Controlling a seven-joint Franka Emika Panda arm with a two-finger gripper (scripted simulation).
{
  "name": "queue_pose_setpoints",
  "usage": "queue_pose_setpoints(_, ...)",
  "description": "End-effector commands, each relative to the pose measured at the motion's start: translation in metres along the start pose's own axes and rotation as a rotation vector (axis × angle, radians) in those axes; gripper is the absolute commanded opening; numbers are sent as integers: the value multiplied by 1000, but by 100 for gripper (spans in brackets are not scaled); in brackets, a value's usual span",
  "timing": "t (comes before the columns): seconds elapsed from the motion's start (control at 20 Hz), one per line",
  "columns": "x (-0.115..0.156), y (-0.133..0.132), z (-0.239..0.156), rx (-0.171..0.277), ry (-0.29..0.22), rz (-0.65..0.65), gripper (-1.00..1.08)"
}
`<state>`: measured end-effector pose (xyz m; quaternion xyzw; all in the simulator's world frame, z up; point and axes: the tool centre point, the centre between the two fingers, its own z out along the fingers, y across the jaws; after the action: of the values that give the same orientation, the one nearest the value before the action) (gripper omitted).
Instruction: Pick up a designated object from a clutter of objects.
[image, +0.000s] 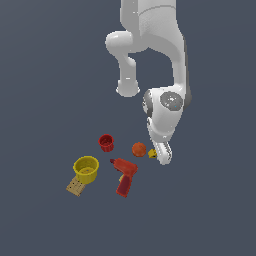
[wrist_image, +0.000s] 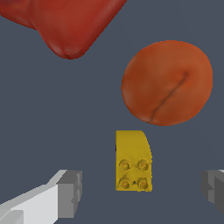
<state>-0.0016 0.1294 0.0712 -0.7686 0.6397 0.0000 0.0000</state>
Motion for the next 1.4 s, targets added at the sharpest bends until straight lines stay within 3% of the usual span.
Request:
queue_pose_setpoints(0.0, 0, 0, 4, -1, 0, 0, 100)
queue_pose_setpoints(0.7, 0, 0, 49, 0, 0, 4, 100)
queue_pose_setpoints(0.75, 0, 0, 49, 0, 0, 4, -100)
queue_pose_setpoints(1.35, 0, 0, 48, 1, 0, 4, -100)
